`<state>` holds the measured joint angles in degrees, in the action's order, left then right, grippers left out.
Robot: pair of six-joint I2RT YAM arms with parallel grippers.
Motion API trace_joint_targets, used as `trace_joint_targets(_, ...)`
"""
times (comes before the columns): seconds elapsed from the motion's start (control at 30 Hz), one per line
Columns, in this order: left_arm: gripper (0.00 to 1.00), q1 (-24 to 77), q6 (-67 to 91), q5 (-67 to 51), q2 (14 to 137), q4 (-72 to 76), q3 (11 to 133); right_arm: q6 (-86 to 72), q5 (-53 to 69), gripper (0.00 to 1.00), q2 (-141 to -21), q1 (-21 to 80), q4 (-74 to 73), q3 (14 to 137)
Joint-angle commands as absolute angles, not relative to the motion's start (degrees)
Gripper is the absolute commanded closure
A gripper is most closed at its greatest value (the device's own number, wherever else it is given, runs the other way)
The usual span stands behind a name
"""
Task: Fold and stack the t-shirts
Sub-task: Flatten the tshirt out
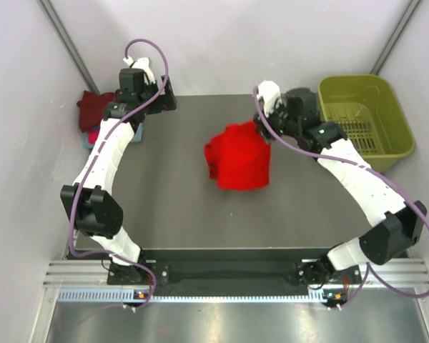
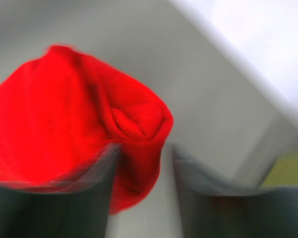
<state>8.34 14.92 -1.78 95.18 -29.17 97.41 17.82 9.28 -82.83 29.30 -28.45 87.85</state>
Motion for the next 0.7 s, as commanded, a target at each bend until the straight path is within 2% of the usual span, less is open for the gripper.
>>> trace_joint_targets(0.0,0.04,8.3,16.0,-3.6,95.3,-27.6,99.7,18.3,6.1,0.44,-84.1,26.4,-31.7,78.4)
trace_joint_targets(0.07,0.04,8.3,16.2,-4.3,95.3,-27.6,99.7,18.3,4.9,0.29,-82.8,26.1,-28.6,73.3)
trace_joint_targets(0.13,0.04,8.3,16.2,-4.7,94.8,-27.7,99.3,18.9,5.2,0.25,-81.8,26.4,-27.1,72.9)
trace_joint_targets(0.27,0.05,8.4,16.3,-7.5,93.8,-27.6,97.0,19.6,7.5,0.24,-84.7,28.6,-27.1,77.5)
trace_joint_targets(0.67,0.05,7.8,16.2,-7.0,89.7,-27.7,92.9,17.7,17.4,0.3,-104.4,37.4,-25.9,90.6)
